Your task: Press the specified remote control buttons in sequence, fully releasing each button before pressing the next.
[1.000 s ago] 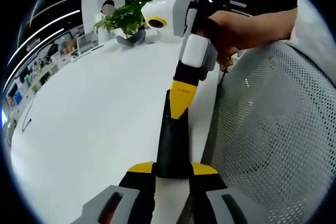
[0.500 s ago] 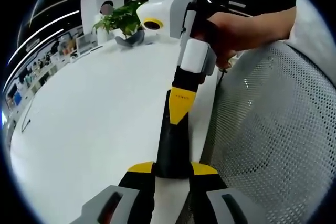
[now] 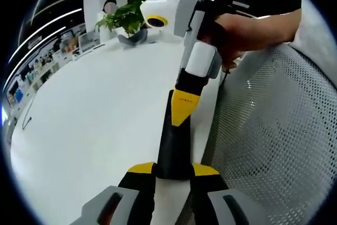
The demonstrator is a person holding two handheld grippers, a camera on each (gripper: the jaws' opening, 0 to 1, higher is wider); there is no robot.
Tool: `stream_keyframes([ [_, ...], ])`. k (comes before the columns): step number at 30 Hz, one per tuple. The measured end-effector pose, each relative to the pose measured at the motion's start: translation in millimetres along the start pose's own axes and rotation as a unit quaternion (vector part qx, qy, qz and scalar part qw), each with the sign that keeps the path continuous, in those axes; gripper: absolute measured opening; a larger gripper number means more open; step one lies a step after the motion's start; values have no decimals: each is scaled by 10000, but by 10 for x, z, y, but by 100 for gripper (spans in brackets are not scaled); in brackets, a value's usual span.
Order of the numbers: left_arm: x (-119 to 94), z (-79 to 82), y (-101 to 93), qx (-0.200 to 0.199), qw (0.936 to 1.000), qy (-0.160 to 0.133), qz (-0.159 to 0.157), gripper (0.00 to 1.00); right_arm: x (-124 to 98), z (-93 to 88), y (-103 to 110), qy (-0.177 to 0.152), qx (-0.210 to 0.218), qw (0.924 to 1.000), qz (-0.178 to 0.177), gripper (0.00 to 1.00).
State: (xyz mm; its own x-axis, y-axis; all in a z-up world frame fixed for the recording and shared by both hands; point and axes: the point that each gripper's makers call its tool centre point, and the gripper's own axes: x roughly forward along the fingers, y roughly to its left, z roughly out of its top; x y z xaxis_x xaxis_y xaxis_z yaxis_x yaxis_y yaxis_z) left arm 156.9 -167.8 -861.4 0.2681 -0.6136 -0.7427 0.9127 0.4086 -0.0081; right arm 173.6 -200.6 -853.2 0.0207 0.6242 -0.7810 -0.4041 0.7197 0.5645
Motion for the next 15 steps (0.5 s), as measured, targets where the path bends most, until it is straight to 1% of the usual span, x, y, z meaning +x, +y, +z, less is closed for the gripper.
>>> stream_keyframes([
  [4,16,15,-4,-9,10000,22,25,25,-6,4,8,6,22,10000,35,0],
  [8,14,11,-4,20,10000,8,21,24,-6,3,36,45,-233,9997,-71,0],
  [10,13,10,-10,55,10000,7,7,24,-6,13,38,20,-275,9996,-52,0],
  [12,10,10,-13,55,10000,-1,5,24,-16,34,65,-47,-246,9997,39,0],
  [15,8,13,-12,63,10000,1,1,24,-22,57,66,-102,-309,9995,31,0],
])
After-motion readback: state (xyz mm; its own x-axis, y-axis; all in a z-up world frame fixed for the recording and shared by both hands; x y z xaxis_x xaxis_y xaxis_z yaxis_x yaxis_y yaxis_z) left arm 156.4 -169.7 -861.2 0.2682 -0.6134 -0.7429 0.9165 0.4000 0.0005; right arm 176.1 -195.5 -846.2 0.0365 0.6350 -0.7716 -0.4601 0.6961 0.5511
